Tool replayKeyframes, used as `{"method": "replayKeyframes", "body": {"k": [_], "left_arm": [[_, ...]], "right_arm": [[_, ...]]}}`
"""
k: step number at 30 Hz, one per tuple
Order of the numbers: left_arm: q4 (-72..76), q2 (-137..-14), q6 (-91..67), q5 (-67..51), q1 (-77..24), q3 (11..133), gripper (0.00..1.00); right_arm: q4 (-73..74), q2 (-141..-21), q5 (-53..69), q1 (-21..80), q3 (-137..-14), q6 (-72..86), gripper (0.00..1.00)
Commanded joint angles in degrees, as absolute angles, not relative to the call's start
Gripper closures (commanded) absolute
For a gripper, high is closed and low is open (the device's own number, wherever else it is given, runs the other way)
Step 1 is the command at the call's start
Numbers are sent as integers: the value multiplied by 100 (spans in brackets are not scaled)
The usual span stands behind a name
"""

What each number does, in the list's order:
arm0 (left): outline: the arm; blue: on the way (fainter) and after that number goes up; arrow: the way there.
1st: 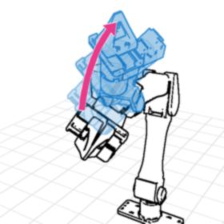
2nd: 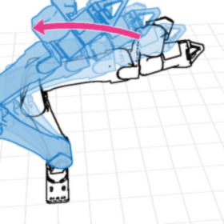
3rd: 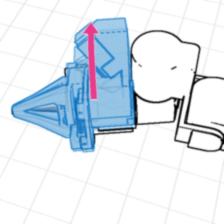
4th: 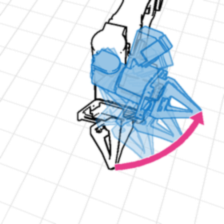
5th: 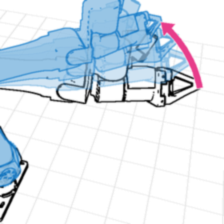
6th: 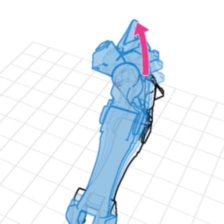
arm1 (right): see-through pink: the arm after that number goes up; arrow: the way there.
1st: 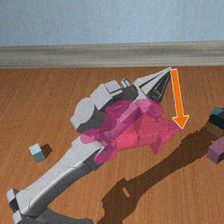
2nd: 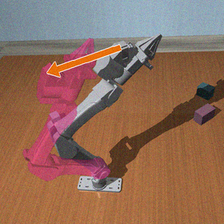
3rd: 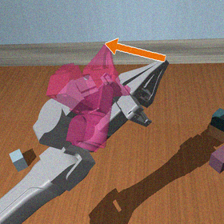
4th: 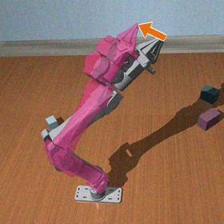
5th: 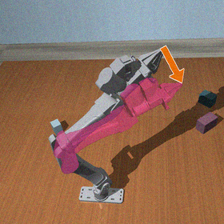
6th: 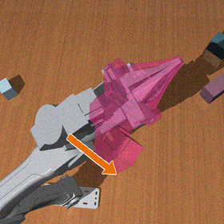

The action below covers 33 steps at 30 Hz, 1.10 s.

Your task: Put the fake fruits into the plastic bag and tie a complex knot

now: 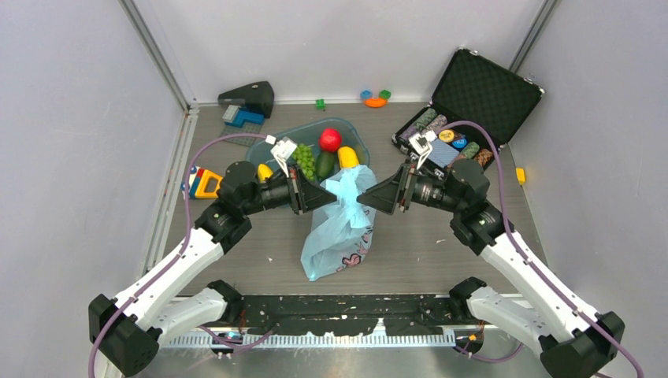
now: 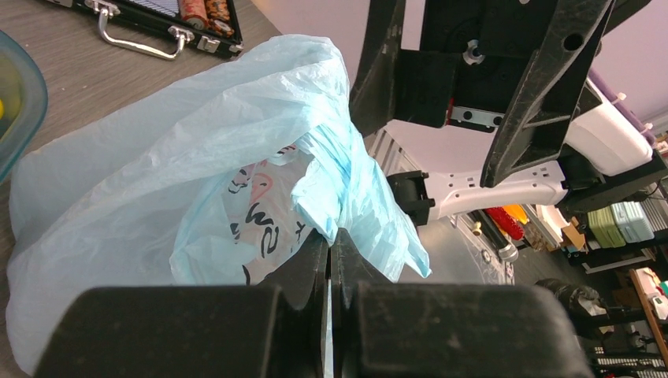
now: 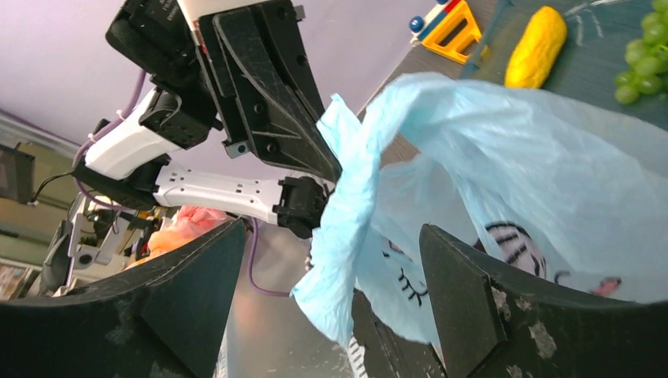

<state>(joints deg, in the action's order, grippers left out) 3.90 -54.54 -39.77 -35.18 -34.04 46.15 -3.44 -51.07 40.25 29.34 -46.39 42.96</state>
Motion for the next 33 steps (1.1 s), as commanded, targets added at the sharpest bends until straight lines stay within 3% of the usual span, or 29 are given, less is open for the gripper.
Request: {"method": "replayKeyframes", "body": {"k": [1,8,18,27,33], "left_arm": [[457,-5424,-3842,-3464,-3374,4580,100],[410,-5386,-3832,-3452,-3364,4562,100],[386,-5361,-3830,-3445,-3366,4557,100],[371,-5373,-3823,-3463,-3366,4565,100],[334,-5354,-3789,-3467,-3363,4582,100]], "right_arm": [[588,-4630,3561,2888,-4593,4331,13],[-381,-3950,3822,2896,-3539,5693,26],[-2198,-4024,3796,3219,-2735,7062,34],[-2630,-4412,3768,3554,-2793,7195,49],[-2950,-4669,3806,3656,-2784,7328,54]]}}
